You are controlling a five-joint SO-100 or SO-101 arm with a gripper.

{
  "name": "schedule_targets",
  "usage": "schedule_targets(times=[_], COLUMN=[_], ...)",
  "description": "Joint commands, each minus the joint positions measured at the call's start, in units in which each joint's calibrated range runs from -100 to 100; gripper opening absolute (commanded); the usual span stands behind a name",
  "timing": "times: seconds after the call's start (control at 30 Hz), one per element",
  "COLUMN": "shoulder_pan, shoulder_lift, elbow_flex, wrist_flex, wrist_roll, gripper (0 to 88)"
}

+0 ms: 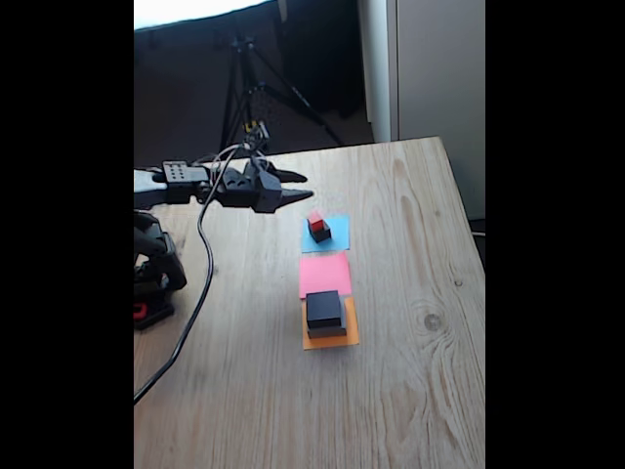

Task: Tower of hanoi

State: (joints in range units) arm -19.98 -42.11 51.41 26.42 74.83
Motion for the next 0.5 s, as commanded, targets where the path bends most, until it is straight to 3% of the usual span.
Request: schedule_targets(times=[0.0, 0.23, 0.4, 0.47], shoulder_pan=[-0.5, 3.8, 10.3, 12.4], shoulder_lift=[-4.6, -5.3, -4.4, -4.3], elbow_flex=[-18.8, -41.1, -53.5, -56.0], wrist_flex=[26.4, 53.9, 66.0, 68.3], wrist_roll=[2.1, 10.0, 17.1, 18.0], gripper=[0.2, 0.2, 0.2, 0.2])
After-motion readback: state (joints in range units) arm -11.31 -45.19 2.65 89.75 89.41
